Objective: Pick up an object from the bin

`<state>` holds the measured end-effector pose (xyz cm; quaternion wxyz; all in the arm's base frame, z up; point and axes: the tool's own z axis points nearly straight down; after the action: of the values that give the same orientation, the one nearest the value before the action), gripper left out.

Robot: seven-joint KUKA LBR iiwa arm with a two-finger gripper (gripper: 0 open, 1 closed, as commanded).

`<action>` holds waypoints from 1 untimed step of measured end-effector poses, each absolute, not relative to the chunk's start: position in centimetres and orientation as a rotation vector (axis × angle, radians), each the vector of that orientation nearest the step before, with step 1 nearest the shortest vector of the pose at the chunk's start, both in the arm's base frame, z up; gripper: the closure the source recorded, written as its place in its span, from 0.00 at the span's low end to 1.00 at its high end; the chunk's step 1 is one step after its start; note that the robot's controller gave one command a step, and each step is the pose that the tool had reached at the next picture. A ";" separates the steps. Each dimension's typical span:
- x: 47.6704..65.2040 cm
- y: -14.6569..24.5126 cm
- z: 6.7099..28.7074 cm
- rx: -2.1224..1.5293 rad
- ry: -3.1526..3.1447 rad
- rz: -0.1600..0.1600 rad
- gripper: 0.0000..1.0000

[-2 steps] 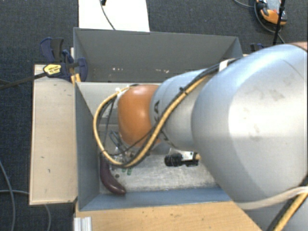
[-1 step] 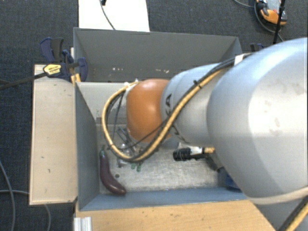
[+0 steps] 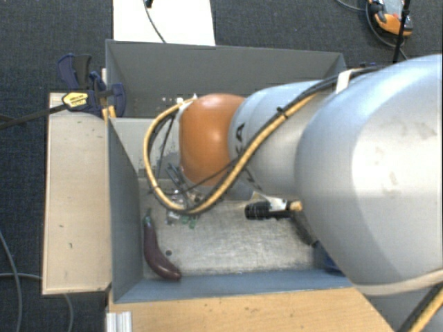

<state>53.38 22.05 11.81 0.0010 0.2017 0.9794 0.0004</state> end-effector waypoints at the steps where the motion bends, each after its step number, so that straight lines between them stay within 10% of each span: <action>1: 50.5 25.1 12.3 0.649 3.074 0.001 0.00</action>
Offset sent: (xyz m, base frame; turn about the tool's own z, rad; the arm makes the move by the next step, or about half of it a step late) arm 0.0000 0.0000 0.0000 0.0000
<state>50.52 25.11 12.34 0.0000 0.2065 0.9784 0.0002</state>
